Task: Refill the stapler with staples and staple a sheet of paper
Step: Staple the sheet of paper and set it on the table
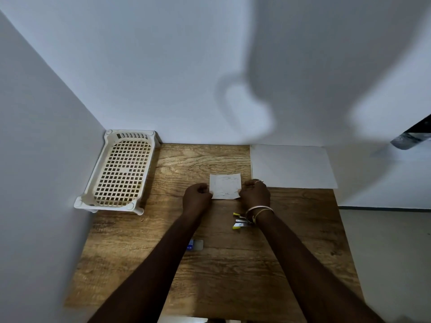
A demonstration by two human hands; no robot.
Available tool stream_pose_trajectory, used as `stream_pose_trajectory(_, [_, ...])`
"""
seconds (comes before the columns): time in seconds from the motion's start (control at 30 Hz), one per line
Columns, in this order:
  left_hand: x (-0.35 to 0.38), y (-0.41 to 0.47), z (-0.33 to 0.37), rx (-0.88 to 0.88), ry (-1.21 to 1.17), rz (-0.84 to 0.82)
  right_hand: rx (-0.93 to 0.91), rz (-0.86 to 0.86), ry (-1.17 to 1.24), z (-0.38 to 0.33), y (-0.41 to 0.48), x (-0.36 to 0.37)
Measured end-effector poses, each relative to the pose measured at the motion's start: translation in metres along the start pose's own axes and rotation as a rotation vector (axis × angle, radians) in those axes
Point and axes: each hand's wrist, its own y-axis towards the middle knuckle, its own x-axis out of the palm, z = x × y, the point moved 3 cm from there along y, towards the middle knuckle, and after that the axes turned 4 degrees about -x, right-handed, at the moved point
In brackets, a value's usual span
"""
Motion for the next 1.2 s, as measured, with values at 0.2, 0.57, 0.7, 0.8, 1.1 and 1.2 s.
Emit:
stream_pose_trajectory(0.2, [-0.002,-0.005,-0.003,-0.004,-0.096,-0.025,0.048,-0.04,0.199,0.004,-0.003,-0.004])
stream_pose_trajectory(0.57, [-0.027,-0.044,0.048,-0.005,-0.612,-0.186,-0.036,-0.133,0.548,-0.046,-0.023,-0.058])
stream_pose_trajectory(0.7, [-0.04,-0.066,0.076,0.032,-0.729,-0.274,-0.083,-0.198,0.698,-0.07,-0.036,-0.079])
stream_pose_trajectory(0.8, [-0.047,-0.079,0.092,0.055,-0.769,-0.331,-0.122,-0.242,0.79,-0.086,-0.046,-0.092])
stream_pose_trajectory(1.1, [-0.066,-0.102,0.119,0.126,-0.822,-0.384,-0.272,-0.262,0.806,-0.106,-0.059,-0.114])
stream_pose_trajectory(1.2, [-0.069,-0.104,0.121,0.138,-0.832,-0.37,-0.383,-0.129,0.616,-0.087,-0.051,-0.11])
